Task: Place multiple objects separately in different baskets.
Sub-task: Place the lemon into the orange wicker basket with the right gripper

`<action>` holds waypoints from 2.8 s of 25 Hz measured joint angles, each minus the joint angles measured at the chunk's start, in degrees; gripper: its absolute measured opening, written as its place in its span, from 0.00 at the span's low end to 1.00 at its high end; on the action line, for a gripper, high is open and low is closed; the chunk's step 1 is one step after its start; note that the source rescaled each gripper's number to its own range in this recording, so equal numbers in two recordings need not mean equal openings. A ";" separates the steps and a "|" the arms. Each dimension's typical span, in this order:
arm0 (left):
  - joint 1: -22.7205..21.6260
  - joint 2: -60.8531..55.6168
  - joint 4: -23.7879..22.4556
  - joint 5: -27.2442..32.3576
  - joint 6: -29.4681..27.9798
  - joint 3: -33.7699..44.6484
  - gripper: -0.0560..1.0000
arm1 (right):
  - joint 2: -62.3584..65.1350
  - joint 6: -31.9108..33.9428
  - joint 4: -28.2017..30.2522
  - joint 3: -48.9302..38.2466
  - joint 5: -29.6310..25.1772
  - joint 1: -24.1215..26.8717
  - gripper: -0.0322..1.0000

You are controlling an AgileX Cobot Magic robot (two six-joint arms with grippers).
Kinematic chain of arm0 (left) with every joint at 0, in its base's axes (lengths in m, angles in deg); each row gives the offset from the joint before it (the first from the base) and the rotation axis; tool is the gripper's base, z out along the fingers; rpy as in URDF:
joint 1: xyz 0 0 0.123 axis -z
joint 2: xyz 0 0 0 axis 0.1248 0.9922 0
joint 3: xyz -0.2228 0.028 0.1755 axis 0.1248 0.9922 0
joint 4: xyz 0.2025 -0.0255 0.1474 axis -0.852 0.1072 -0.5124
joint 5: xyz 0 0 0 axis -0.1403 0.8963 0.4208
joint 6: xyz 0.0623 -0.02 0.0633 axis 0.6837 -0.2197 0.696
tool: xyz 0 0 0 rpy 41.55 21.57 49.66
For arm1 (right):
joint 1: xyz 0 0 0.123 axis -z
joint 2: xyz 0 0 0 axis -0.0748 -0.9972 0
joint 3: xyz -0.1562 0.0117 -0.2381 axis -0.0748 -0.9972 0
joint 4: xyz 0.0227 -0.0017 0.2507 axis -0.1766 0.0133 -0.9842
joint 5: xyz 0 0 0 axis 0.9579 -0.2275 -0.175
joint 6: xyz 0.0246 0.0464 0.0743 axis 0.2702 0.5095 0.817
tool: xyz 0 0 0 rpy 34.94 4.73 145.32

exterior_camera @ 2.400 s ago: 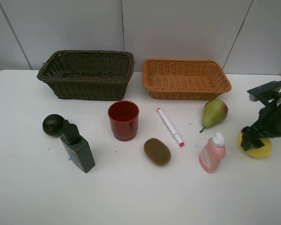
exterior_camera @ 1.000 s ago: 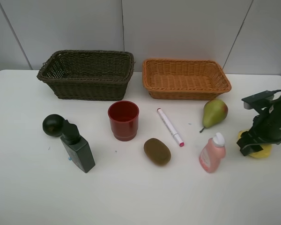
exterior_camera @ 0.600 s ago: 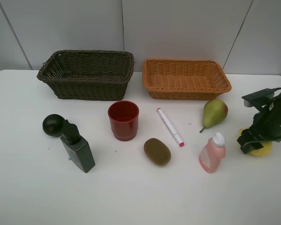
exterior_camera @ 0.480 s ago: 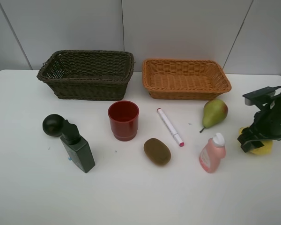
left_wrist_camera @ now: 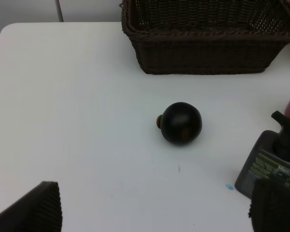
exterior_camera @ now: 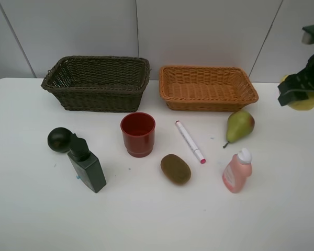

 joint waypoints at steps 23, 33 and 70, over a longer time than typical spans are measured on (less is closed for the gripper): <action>0.00 0.00 0.00 0.00 0.00 0.00 1.00 | -28.79 0.00 -7.46 21.56 13.89 -6.98 0.58; 0.00 0.00 0.00 0.00 0.00 0.00 1.00 | -35.95 0.00 -7.56 21.80 19.81 -6.98 0.58; -0.01 -0.02 0.00 0.00 0.00 0.04 1.00 | -37.09 0.00 -11.09 22.03 23.22 -7.62 1.00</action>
